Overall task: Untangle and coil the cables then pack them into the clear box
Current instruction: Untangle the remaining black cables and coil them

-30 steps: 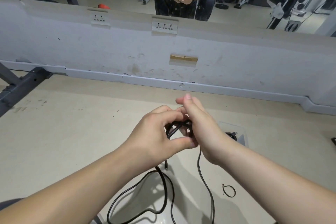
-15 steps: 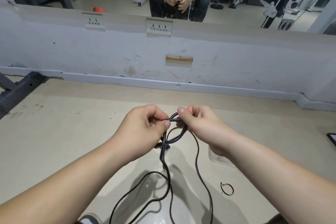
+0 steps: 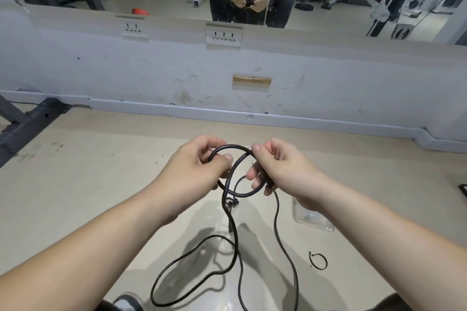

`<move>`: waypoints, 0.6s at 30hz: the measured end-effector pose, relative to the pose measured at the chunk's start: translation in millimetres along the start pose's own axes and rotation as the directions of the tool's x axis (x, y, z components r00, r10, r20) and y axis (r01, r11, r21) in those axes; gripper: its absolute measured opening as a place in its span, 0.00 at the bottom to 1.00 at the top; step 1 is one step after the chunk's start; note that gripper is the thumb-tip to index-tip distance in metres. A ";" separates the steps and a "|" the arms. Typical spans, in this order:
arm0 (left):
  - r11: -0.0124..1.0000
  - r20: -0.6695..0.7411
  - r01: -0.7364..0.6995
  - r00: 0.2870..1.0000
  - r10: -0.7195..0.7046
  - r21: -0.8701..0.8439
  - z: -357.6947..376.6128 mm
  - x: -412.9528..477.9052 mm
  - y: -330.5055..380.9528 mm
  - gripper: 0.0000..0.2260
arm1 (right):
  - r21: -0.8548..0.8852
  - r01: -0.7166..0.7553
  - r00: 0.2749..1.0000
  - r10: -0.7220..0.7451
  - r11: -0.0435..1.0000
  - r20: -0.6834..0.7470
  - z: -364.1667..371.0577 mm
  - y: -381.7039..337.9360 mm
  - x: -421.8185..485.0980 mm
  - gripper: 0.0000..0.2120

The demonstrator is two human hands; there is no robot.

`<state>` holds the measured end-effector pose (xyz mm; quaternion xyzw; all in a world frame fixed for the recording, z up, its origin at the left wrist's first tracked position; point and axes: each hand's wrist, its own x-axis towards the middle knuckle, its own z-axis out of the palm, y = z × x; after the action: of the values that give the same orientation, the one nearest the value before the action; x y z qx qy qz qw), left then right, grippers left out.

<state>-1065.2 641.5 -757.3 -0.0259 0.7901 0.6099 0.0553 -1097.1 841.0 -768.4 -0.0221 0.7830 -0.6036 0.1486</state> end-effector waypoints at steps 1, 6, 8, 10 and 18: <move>1.000 0.016 -0.025 1.000 0.025 0.002 -2.1 0.9 -0.3 0.10 | 0.006 0.014 1.000 -0.014 1.000 0.001 0.2 0.2 -0.6 0.12; 0.886 0.079 -0.249 0.968 0.237 0.391 -7.7 3.2 -13.6 0.07 | -0.074 0.053 0.995 -0.046 0.996 0.089 6.4 4.3 -4.4 0.12; 0.878 0.075 -0.256 0.966 0.247 0.405 -8.2 4.6 -14.1 0.08 | -0.047 -0.032 0.999 0.034 0.998 0.029 8.3 9.2 -0.9 0.13; 0.876 -0.001 -0.222 0.969 0.246 0.429 -12.2 7.9 -14.4 0.09 | -0.080 -0.146 0.985 0.138 0.986 -0.099 1.7 12.8 5.9 0.16; 0.488 -0.094 0.134 0.990 -0.107 0.862 -28.2 10.8 -19.7 0.18 | 0.017 -0.116 0.991 0.115 0.993 0.070 -5.1 5.1 -2.0 0.11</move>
<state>-1075.4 609.5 -770.4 -0.0582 0.9860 0.1260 0.0924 -1095.8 847.6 -771.7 0.0039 0.7710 -0.6010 0.2104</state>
